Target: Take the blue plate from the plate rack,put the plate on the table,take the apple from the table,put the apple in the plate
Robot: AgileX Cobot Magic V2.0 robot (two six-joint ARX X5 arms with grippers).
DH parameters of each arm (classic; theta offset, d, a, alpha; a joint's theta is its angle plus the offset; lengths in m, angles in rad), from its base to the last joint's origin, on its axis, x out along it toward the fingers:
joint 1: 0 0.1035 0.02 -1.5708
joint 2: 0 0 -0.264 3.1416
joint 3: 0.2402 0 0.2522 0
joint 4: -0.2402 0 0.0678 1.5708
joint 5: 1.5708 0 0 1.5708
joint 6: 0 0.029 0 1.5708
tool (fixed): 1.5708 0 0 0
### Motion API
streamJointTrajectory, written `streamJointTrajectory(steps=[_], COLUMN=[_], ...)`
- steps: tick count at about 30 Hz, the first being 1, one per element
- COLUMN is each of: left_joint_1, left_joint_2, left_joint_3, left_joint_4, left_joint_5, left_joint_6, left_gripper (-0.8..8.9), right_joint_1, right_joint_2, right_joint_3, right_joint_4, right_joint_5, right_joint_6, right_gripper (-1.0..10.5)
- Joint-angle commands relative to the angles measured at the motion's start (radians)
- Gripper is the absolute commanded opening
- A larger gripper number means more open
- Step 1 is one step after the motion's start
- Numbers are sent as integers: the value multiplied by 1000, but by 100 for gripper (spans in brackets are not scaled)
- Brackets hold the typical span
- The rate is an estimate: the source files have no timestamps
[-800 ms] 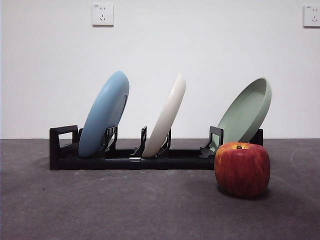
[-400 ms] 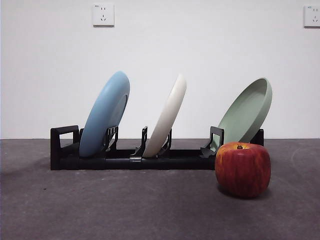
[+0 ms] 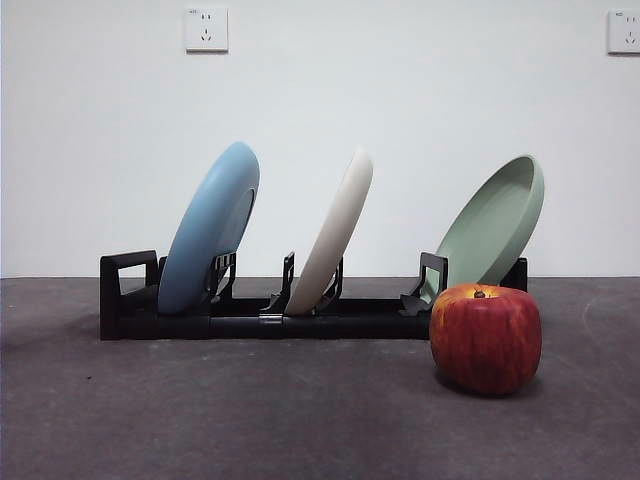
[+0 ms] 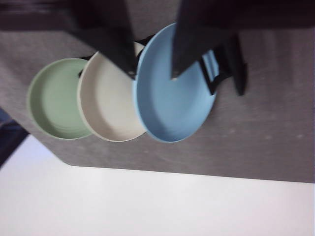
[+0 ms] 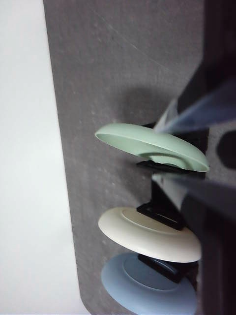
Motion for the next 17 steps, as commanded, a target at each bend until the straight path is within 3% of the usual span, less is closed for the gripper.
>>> streamJointTrajectory(steps=[1,8,17], left_joint_1=[0,-27,-135], left_joint_2=[31,178,491], left_joint_3=[13,93,371], left_joint_4=[7,10,-47], left_joint_5=[24,75,65], left_joint_6=[-26,-44,-29], left_gripper=[310,316,315], right_joint_1=[1,1,2], right_joint_2=[20,29,29], right_joint_3=[2,3,3], right_joint_4=[-5,-24,-25], right_joint_5=[-3,-4,-56], right_joint_6=[-2,-2,2], right_gripper=[458,440,440])
